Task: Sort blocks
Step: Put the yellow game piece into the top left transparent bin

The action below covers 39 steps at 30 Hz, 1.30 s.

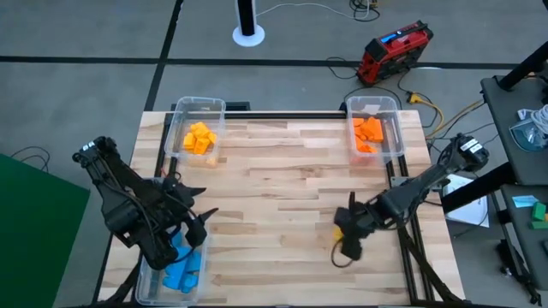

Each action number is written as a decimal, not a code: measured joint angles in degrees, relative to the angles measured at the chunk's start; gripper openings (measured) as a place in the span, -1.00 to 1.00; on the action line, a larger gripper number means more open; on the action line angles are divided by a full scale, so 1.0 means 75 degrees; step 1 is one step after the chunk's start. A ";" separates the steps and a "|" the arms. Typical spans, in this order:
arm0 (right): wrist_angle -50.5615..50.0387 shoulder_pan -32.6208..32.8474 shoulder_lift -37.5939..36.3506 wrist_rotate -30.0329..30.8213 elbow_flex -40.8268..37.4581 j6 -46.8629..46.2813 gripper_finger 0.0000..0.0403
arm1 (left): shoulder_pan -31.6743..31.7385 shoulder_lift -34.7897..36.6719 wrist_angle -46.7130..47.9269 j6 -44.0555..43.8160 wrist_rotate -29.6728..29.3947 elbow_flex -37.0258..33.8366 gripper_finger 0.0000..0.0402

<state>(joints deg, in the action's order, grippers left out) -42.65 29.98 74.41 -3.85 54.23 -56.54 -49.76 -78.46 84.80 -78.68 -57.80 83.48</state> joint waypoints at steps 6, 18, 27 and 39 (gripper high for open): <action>0.1434 -0.1347 0.0470 0.1235 0.1666 0.1152 0.25 | 0.0000 0.0132 -0.0009 0.0439 -0.0351 0.0000 0.34; 0.6106 -0.4511 0.2164 0.0292 0.3221 0.4258 0.25 | -0.0023 0.0325 0.0111 0.0652 -0.0559 0.0512 0.20; 0.6720 -0.5745 0.4679 -0.1373 0.5643 0.5352 0.25 | 0.0000 0.0357 0.0699 0.0911 -0.1196 0.1992 0.16; 0.6700 -0.6362 0.8038 -0.2357 0.9740 0.5556 0.25 | 0.0006 0.0360 0.0696 0.1647 -0.2041 0.3842 0.16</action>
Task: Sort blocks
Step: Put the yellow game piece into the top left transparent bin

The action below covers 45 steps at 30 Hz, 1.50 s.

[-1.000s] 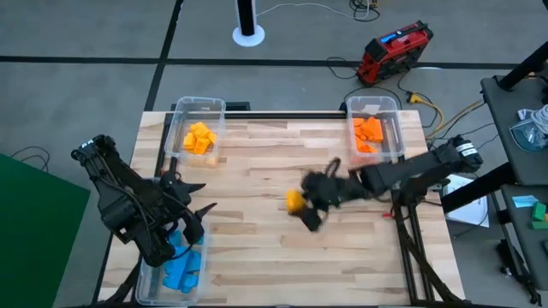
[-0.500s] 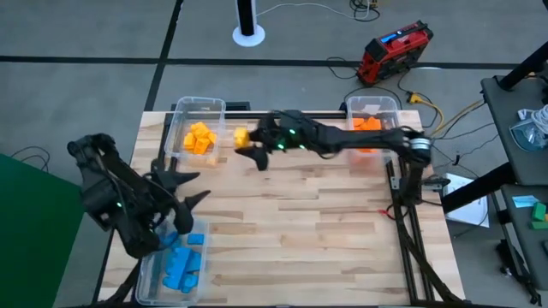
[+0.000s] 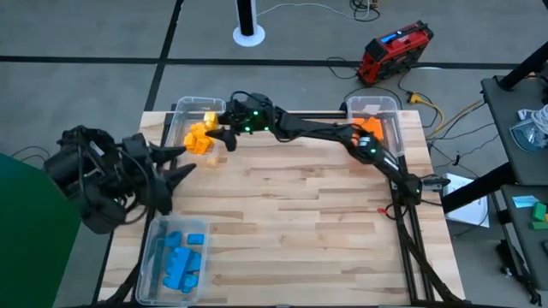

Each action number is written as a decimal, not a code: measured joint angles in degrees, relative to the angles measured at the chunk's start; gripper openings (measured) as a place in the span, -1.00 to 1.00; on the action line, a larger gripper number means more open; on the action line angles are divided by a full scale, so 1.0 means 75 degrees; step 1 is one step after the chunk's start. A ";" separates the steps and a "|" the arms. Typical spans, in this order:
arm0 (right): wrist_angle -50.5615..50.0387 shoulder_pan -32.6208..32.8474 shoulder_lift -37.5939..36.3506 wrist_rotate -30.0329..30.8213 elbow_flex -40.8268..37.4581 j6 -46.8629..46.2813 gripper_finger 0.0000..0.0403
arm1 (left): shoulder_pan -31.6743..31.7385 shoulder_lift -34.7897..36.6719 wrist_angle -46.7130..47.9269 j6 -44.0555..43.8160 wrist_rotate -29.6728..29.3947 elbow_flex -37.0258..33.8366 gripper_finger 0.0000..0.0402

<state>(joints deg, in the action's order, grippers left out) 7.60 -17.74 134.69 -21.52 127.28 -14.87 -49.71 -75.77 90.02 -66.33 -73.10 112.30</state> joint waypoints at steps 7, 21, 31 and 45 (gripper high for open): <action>0.0343 -0.0056 0.1024 0.0060 0.0881 -0.0330 0.25 | 0.0006 0.0000 0.0002 0.0323 -0.0226 0.0165 0.16; -0.0011 -0.0041 0.1180 0.0225 0.0877 0.0198 0.25 | 0.0015 -0.0006 0.0000 0.0456 -0.1003 0.0066 0.16; -0.0612 0.0079 0.1186 0.1070 0.0860 0.0772 0.38 | 0.0012 -0.0007 -0.0002 0.0587 -0.1199 0.0063 0.16; -0.1174 0.0082 0.1186 0.1070 0.0857 0.1217 0.41 | 0.0044 -0.0007 0.0000 0.0581 -0.1205 0.0060 0.16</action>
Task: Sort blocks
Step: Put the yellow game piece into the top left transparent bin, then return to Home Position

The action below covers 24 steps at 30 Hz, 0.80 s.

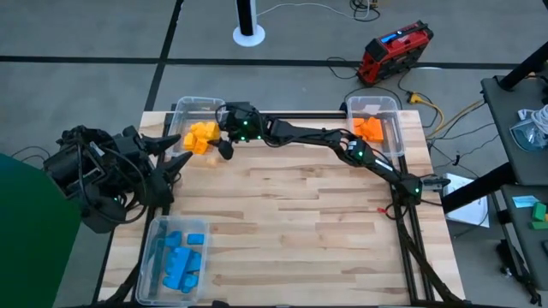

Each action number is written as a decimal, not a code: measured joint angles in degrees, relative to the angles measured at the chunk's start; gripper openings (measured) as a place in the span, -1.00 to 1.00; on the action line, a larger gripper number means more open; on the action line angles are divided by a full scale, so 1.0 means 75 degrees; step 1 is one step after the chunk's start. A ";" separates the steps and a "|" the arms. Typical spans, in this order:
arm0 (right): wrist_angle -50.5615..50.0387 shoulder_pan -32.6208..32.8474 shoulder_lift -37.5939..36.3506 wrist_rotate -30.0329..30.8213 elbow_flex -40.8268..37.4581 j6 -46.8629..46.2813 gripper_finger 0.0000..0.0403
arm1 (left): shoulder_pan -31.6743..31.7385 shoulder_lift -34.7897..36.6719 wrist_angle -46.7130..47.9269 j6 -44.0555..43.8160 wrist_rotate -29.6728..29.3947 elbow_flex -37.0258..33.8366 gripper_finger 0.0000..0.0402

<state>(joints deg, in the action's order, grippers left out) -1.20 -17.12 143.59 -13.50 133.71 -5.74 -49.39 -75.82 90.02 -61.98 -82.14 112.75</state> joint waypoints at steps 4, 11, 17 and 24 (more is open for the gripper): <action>-0.0110 0.0000 0.0000 0.0001 0.0000 -0.0026 0.52 | 0.0000 0.0001 -0.0006 0.0000 -0.0001 0.0000 0.16; -0.0258 0.0000 0.0000 0.0002 0.0117 0.0059 0.66 | 0.0000 -0.0001 -0.0032 -0.0003 -0.0001 0.0000 0.16; -0.1083 -0.0008 -0.0385 0.0003 0.0160 0.0126 0.71 | 0.0000 -0.0001 -0.0069 -0.0096 0.0016 -0.0001 0.16; -0.3174 0.0029 -0.2057 -0.0064 0.0166 0.1292 0.62 | 0.0002 -0.0013 -0.0082 -0.0107 0.0383 -0.0003 0.16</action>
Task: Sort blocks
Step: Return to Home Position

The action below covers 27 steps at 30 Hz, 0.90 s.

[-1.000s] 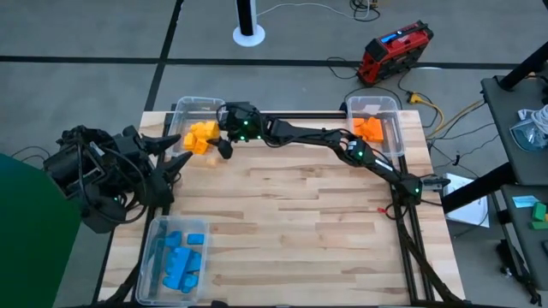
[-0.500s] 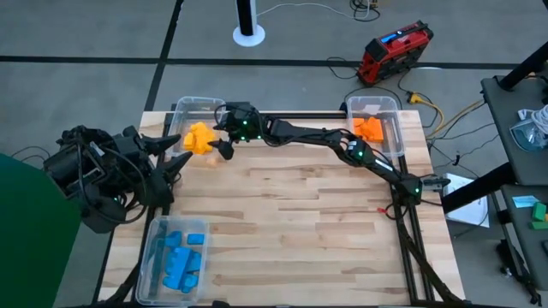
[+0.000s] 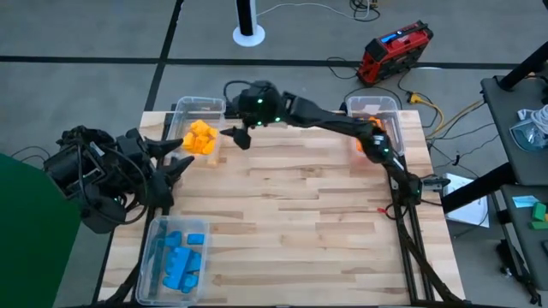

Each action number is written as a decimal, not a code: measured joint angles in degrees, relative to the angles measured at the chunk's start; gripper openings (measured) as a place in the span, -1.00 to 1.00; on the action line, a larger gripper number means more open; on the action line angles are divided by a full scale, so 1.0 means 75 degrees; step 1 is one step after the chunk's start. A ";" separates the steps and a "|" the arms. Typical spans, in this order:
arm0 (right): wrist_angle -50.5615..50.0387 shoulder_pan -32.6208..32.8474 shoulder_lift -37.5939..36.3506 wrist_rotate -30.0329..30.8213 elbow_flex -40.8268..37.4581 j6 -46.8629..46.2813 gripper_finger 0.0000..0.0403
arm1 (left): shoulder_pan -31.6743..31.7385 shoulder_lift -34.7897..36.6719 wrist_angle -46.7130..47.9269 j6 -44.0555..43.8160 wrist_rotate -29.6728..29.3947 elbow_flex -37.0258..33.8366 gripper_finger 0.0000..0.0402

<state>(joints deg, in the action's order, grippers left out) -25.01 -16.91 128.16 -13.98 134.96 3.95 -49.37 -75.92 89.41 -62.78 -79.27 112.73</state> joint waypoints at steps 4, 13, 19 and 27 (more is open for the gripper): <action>-0.0689 0.0174 -0.0743 0.0001 0.0002 -0.0082 0.56 | -0.0002 -0.0064 -0.0003 0.0282 0.0103 0.0000 0.16; -0.1903 0.1011 -0.2343 0.0015 -0.0012 -0.0666 0.48 | -0.0002 -0.0446 -0.0055 0.0892 0.0146 0.0000 0.16; -0.2128 0.2291 -0.3178 0.0442 -0.0032 -0.0399 0.45 | -0.0001 -0.0813 -0.0403 0.0583 0.0020 0.0000 0.16; -0.2430 0.3468 -0.3690 0.0576 -0.0044 -0.0820 0.52 | 0.0070 -0.0873 0.0074 0.0708 -0.0595 -0.0009 0.16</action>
<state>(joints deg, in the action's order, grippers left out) -43.23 9.10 100.49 -9.66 134.63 -2.20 -48.84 -82.46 89.96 -57.47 -83.73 112.66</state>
